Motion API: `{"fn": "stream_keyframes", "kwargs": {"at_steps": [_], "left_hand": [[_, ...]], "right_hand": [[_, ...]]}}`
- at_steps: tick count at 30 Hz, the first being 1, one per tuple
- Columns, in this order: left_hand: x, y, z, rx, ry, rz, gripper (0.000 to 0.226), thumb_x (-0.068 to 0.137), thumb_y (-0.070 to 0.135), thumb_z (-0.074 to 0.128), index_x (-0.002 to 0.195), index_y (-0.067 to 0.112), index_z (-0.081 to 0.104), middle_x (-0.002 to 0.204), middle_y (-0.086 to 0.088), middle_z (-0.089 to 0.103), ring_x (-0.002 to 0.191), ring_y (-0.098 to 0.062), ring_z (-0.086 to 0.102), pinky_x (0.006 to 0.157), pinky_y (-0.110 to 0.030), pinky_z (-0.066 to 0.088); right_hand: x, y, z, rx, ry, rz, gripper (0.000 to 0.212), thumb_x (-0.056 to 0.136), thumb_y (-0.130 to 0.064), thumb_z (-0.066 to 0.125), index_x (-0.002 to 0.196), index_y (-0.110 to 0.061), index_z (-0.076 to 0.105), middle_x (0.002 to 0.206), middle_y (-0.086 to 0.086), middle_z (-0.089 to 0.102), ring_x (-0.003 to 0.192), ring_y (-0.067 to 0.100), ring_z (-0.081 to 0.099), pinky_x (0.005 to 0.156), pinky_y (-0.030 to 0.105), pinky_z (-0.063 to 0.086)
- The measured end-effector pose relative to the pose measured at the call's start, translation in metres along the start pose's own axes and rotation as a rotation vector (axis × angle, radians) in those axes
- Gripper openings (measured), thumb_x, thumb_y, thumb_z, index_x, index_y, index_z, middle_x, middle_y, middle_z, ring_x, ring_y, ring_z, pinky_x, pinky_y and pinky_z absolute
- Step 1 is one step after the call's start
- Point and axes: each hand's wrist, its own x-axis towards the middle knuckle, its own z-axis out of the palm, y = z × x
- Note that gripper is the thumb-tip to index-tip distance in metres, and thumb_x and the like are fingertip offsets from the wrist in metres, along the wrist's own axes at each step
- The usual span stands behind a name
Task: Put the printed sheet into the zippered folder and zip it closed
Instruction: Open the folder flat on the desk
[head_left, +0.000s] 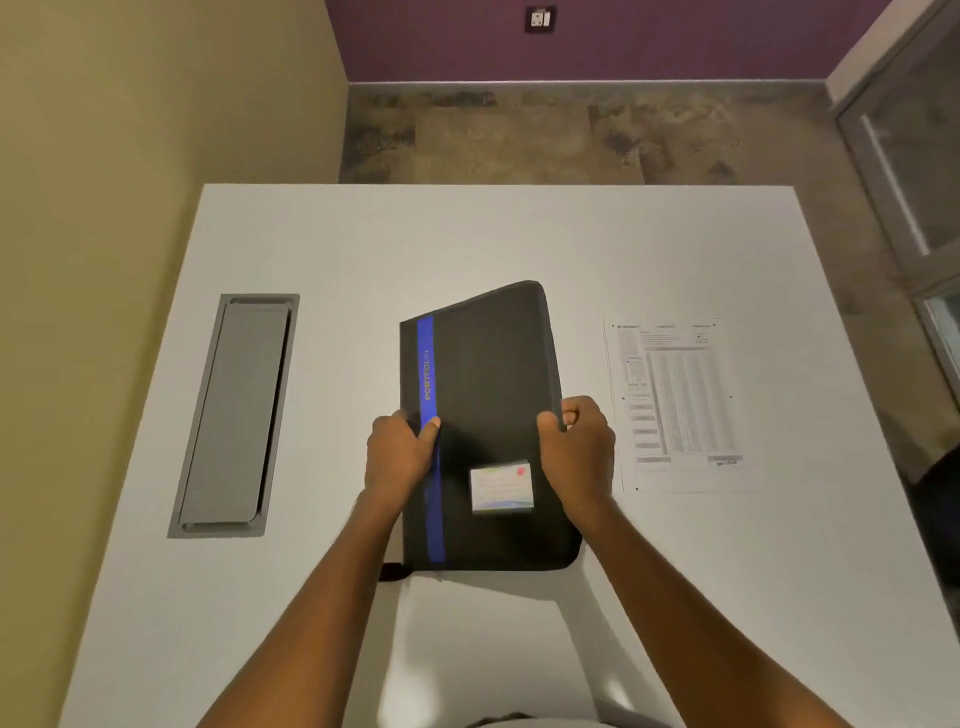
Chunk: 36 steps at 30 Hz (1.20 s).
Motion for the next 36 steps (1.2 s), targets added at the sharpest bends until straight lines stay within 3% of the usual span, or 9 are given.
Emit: {"fn": "stream_keyframes", "kwargs": {"at_steps": [6, 8, 10, 13, 18, 22, 24, 27, 36], "left_hand": [[-0.039, 0.076, -0.036, -0.229, -0.130, 0.143, 0.079, 0.089, 0.079, 0.052, 0.155, 0.035, 0.046, 0.161, 0.003, 0.046, 0.144, -0.022, 0.048, 0.116, -0.046, 0.045], [-0.049, 0.091, -0.047, -0.282, -0.161, 0.188, 0.079, 0.084, 0.082, 0.053, 0.150, 0.038, 0.049, 0.146, 0.011, 0.057, 0.131, -0.015, 0.058, 0.104, -0.042, 0.054], [-0.057, 0.097, -0.059, -0.247, -0.119, 0.248, 0.062, 0.088, 0.070, 0.061, 0.141, 0.039, 0.054, 0.117, 0.026, 0.059, 0.106, 0.001, 0.062, 0.085, -0.028, 0.056], [-0.062, 0.090, -0.073, -0.153, -0.014, 0.281, 0.051, 0.098, 0.041, 0.066, 0.146, 0.032, 0.053, 0.122, 0.020, 0.053, 0.110, -0.006, 0.060, 0.088, -0.027, 0.053], [-0.066, 0.073, -0.096, -0.170, 0.060, 0.301, 0.044, 0.102, 0.031, 0.062, 0.145, 0.033, 0.057, 0.120, 0.007, 0.061, 0.099, 0.001, 0.061, 0.085, -0.030, 0.055], [-0.061, 0.051, -0.125, -0.179, 0.135, 0.274, 0.039, 0.101, 0.025, 0.065, 0.140, 0.033, 0.063, 0.110, 0.016, 0.065, 0.096, 0.001, 0.065, 0.075, -0.025, 0.057], [-0.057, 0.036, -0.140, -0.151, 0.183, 0.251, 0.037, 0.102, 0.022, 0.064, 0.138, 0.030, 0.065, 0.111, 0.017, 0.066, 0.093, 0.002, 0.065, 0.072, -0.020, 0.053], [-0.050, 0.014, -0.161, -0.144, 0.242, 0.175, 0.037, 0.105, 0.017, 0.060, 0.141, 0.025, 0.065, 0.124, 0.000, 0.072, 0.104, -0.020, 0.071, 0.088, -0.037, 0.060], [-0.020, -0.043, -0.163, 0.013, 0.616, 0.068, 0.030, 0.101, -0.006, 0.054, 0.126, 0.004, 0.066, 0.131, -0.017, 0.055, 0.109, -0.039, 0.064, 0.098, -0.035, 0.049]], "right_hand": [[-0.051, -0.050, -0.008, 0.192, -0.059, -0.139, 0.016, 0.098, -0.009, 0.053, 0.099, -0.009, 0.069, 0.090, 0.001, 0.069, 0.083, 0.015, 0.066, 0.072, 0.028, 0.057], [-0.065, -0.061, -0.011, 0.273, -0.144, -0.206, 0.022, 0.102, -0.006, 0.048, 0.105, -0.010, 0.070, 0.092, -0.008, 0.067, 0.084, -0.002, 0.066, 0.070, 0.009, 0.051], [-0.074, -0.065, -0.011, 0.334, -0.244, -0.247, 0.023, 0.104, -0.005, 0.046, 0.106, -0.011, 0.069, 0.093, -0.010, 0.068, 0.088, -0.001, 0.067, 0.074, 0.012, 0.055], [-0.074, -0.053, -0.009, 0.351, -0.330, -0.328, 0.023, 0.099, -0.007, 0.049, 0.112, -0.009, 0.068, 0.102, -0.004, 0.071, 0.095, 0.011, 0.070, 0.085, 0.024, 0.060], [-0.049, 0.018, 0.001, -0.074, -0.318, -0.372, 0.039, 0.099, -0.012, 0.061, 0.138, -0.014, 0.060, 0.139, 0.001, 0.064, 0.124, 0.017, 0.062, 0.107, 0.038, 0.053], [-0.030, 0.071, 0.009, -0.566, -0.544, -0.339, 0.070, 0.100, -0.024, 0.060, 0.162, -0.024, 0.027, 0.172, 0.004, 0.021, 0.157, 0.022, 0.025, 0.123, 0.038, 0.034], [-0.028, 0.087, 0.010, -0.745, -0.614, -0.348, 0.076, 0.101, -0.023, 0.058, 0.164, -0.027, 0.016, 0.175, 0.007, 0.005, 0.161, 0.025, 0.012, 0.123, 0.038, 0.032], [-0.032, 0.097, 0.013, -0.892, -0.607, -0.373, 0.077, 0.101, -0.012, 0.053, 0.165, -0.026, 0.011, 0.175, 0.010, -0.003, 0.162, 0.027, 0.007, 0.119, 0.038, 0.037], [-0.038, 0.099, 0.021, -0.923, -0.543, -0.383, 0.077, 0.102, -0.005, 0.048, 0.165, -0.026, 0.009, 0.174, 0.012, -0.004, 0.162, 0.028, 0.006, 0.115, 0.037, 0.042]]}}
